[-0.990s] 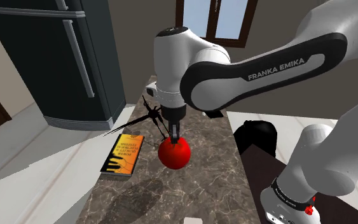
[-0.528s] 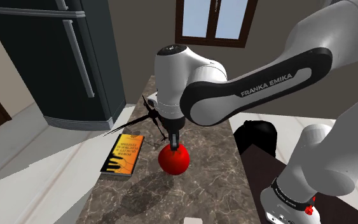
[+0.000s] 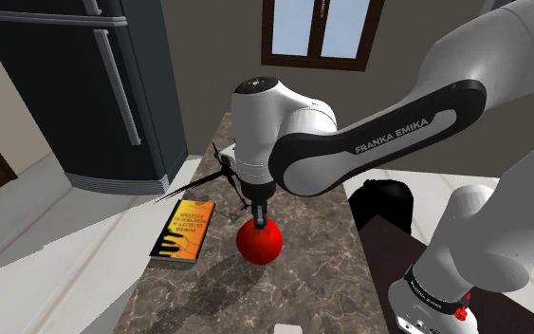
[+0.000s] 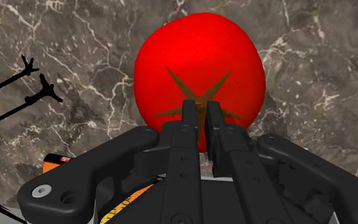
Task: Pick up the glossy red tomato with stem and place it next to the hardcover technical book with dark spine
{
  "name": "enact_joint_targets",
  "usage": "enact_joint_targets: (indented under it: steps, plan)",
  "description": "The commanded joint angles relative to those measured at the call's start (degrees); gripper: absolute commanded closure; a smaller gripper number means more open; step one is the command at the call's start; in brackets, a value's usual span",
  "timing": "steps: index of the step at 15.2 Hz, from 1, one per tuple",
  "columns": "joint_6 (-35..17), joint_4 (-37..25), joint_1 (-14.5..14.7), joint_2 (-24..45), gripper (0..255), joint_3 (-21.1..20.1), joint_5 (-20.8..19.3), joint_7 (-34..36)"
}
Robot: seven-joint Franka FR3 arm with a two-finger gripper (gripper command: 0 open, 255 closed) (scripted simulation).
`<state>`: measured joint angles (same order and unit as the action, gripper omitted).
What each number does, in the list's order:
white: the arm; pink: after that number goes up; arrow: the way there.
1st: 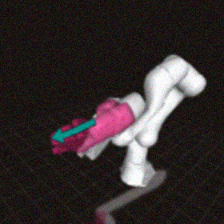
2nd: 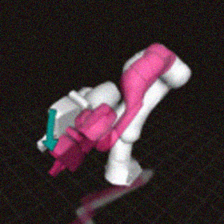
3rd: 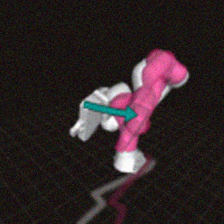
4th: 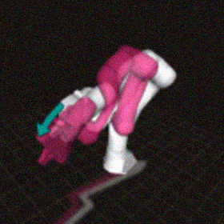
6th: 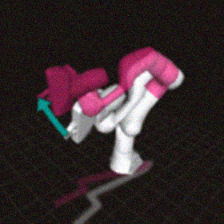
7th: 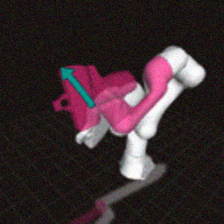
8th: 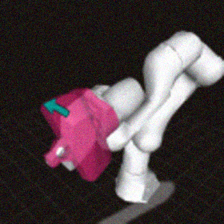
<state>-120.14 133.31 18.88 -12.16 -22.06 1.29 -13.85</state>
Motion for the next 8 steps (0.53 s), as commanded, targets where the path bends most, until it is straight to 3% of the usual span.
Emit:
enact_joint_targets:
  steps: [1,2,3,8]
  plan:
    - [0.0,0.0,0.0,0.0,255,0.0,0.0,0.0]
    - [0.0,0.0,0.0,0.0,255,0.0,0.0,0.0]
    - [0.0,0.0,0.0,0.0,0,0.0,0.0,0.0]
    - [0.0,0.0,0.0,0.0,0,0.0,0.0,0.0]
